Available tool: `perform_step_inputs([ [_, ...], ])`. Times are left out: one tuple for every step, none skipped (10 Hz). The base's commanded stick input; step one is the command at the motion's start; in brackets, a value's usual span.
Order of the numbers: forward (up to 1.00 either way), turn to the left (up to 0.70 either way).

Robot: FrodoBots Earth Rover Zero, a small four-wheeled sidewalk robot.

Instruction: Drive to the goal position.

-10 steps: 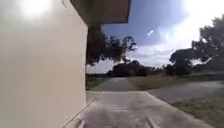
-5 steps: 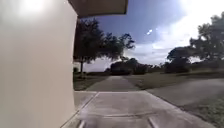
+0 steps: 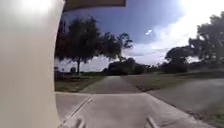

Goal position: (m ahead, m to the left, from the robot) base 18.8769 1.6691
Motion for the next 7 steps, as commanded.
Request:
perform_step_inputs([
  [0.7, 0.0],
  [0.7, 0.0],
  [0.7, 0.0],
  [0.7, 0.0],
  [0.7, 0.0],
  [0.7, 0.0],
  [0.7, 0.01],
])
